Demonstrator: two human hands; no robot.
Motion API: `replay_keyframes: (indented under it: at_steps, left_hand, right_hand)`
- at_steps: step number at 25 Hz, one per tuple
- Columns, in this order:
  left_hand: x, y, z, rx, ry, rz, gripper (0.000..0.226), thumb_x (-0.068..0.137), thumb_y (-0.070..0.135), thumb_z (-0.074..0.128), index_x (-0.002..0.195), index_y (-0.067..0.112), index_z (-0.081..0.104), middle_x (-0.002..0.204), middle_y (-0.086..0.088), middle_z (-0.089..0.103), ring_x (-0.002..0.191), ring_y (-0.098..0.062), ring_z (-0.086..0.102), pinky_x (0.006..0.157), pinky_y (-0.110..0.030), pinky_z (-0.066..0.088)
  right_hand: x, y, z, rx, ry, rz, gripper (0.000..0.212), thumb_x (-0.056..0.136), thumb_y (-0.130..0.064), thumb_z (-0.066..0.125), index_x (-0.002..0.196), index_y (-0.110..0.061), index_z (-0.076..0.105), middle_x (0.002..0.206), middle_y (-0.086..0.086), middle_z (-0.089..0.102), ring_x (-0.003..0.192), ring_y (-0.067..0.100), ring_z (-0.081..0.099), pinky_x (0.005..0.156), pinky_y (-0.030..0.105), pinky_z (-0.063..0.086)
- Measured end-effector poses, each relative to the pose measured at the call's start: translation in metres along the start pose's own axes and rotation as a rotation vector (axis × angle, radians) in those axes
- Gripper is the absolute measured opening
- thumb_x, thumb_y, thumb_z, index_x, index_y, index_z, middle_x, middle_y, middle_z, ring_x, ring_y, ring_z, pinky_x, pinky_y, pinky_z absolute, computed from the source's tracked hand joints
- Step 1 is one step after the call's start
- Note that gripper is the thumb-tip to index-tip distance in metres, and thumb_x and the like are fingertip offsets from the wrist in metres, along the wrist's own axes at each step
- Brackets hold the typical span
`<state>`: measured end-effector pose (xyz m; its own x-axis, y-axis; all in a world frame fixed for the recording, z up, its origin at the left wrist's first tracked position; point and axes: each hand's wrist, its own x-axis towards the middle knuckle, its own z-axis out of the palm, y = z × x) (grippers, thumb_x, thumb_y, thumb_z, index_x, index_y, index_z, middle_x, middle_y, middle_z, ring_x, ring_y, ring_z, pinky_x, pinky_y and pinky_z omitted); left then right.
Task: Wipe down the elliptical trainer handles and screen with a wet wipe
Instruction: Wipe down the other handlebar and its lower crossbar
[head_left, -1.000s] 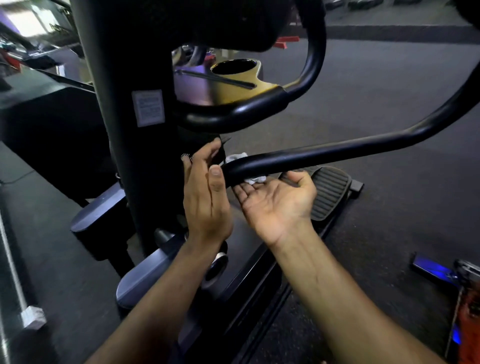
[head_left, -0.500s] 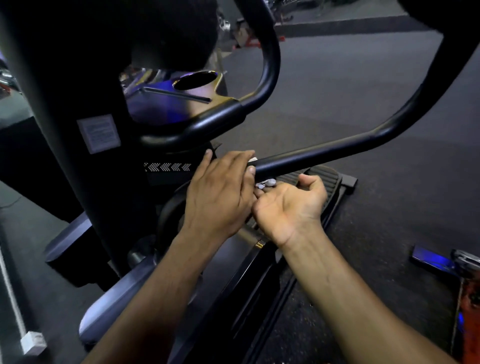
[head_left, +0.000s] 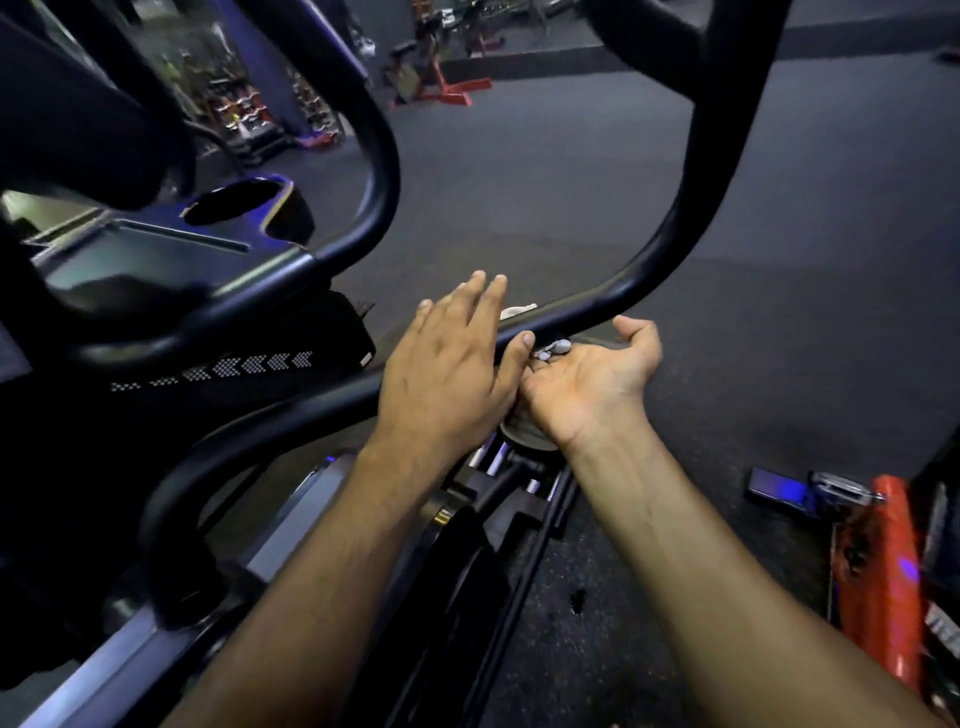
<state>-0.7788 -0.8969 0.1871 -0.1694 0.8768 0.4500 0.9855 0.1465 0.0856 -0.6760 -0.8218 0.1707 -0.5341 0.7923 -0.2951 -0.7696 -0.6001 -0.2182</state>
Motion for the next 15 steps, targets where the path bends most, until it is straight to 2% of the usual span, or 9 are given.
replay_keyframes:
  at_steps: [1, 3, 4, 5, 7, 9, 11, 12, 15]
  left_hand:
    - [0.007, 0.007, 0.006, 0.002, 0.009, 0.007, 0.075, 0.100, 0.056, 0.026, 0.155, 0.009, 0.046, 0.158, -0.014, 0.048, 0.144, -0.031, 0.049, 0.121, -0.050, 0.037]
    - [0.019, 0.019, 0.015, 0.003, -0.007, 0.008, 0.076, 0.100, 0.057, 0.025, 0.157, 0.010, 0.043, 0.160, -0.014, 0.047, 0.143, -0.031, 0.049, 0.120, -0.049, 0.037]
    - [0.024, 0.023, 0.019, -0.001, -0.018, 0.003, 0.076, 0.100, 0.058, 0.024, 0.158, 0.011, 0.041, 0.161, -0.013, 0.046, 0.143, -0.031, 0.048, 0.120, -0.048, 0.037]
    - [0.029, 0.027, 0.022, -0.010, -0.022, 0.003, 0.076, 0.101, 0.058, 0.024, 0.159, 0.012, 0.040, 0.161, -0.012, 0.046, 0.143, -0.031, 0.049, 0.119, -0.047, 0.039]
    - [0.037, 0.036, 0.030, -0.029, -0.001, 0.020, 0.074, 0.102, 0.058, 0.028, 0.158, 0.011, 0.042, 0.159, -0.012, 0.049, 0.140, -0.030, 0.052, 0.115, -0.047, 0.044]
    - [0.045, 0.045, 0.036, -0.048, 0.000, 0.047, 0.069, 0.105, 0.055, 0.033, 0.159, 0.012, 0.040, 0.159, -0.009, 0.048, 0.141, -0.027, 0.052, 0.112, -0.046, 0.046]
    - [0.057, 0.057, 0.041, -0.076, -0.068, 0.068, 0.065, 0.108, 0.050, 0.038, 0.163, 0.016, 0.031, 0.164, -0.004, 0.041, 0.146, -0.023, 0.045, 0.111, -0.043, 0.043]
    - [0.065, 0.063, 0.042, -0.108, -0.101, 0.076, 0.064, 0.108, 0.047, 0.040, 0.164, 0.017, 0.027, 0.165, -0.001, 0.038, 0.147, -0.022, 0.043, 0.109, -0.043, 0.043]
    - [0.090, 0.081, 0.049, -0.306, -0.134, 0.104, 0.061, 0.109, 0.038, 0.044, 0.164, 0.018, 0.025, 0.161, 0.001, 0.039, 0.143, -0.023, 0.044, 0.102, -0.047, 0.046]
  right_hand:
    - [0.006, -0.010, -0.002, -0.018, 0.030, -0.021, 0.055, 0.069, -0.044, 0.045, 0.107, -0.005, 0.054, 0.097, 0.012, 0.058, 0.087, 0.029, 0.057, 0.066, 0.030, 0.046]
    - [0.016, -0.034, -0.003, -0.035, 0.060, -0.062, 0.065, 0.067, -0.044, 0.045, 0.114, -0.002, 0.057, 0.109, 0.015, 0.063, 0.095, 0.032, 0.059, 0.077, 0.032, 0.046]
    - [0.023, -0.045, -0.005, -0.041, 0.074, -0.089, 0.069, 0.066, -0.044, 0.045, 0.116, 0.000, 0.059, 0.110, 0.018, 0.066, 0.097, 0.033, 0.060, 0.084, 0.034, 0.045]
    - [0.027, -0.057, -0.007, -0.056, 0.084, -0.114, 0.064, 0.070, -0.044, 0.043, 0.112, 0.001, 0.060, 0.100, 0.019, 0.068, 0.095, 0.033, 0.061, 0.089, 0.036, 0.044]
    - [0.034, -0.072, -0.010, -0.129, 0.085, -0.182, 0.050, 0.080, -0.044, 0.040, 0.098, -0.001, 0.057, 0.076, 0.015, 0.063, 0.088, 0.033, 0.060, 0.086, 0.036, 0.044]
    - [0.041, -0.085, -0.008, -0.241, 0.047, -0.283, 0.038, 0.078, -0.042, 0.042, 0.083, -0.005, 0.054, 0.069, 0.014, 0.059, 0.080, 0.031, 0.058, 0.073, 0.034, 0.045]
    - [0.046, -0.100, -0.006, -0.401, -0.014, -0.407, 0.034, 0.066, -0.043, 0.055, 0.072, -0.012, 0.044, 0.078, 0.021, 0.056, 0.073, 0.030, 0.054, 0.062, 0.035, 0.039]
    - [0.046, -0.107, -0.003, -0.487, -0.043, -0.450, 0.036, 0.060, -0.041, 0.060, 0.073, -0.013, 0.042, 0.085, 0.023, 0.054, 0.074, 0.030, 0.051, 0.061, 0.036, 0.037]
    - [0.049, -0.127, 0.005, -0.756, 0.017, -0.588, 0.036, 0.070, -0.029, 0.053, 0.089, 0.001, 0.059, 0.096, 0.022, 0.059, 0.085, 0.028, 0.055, 0.078, 0.040, 0.045]
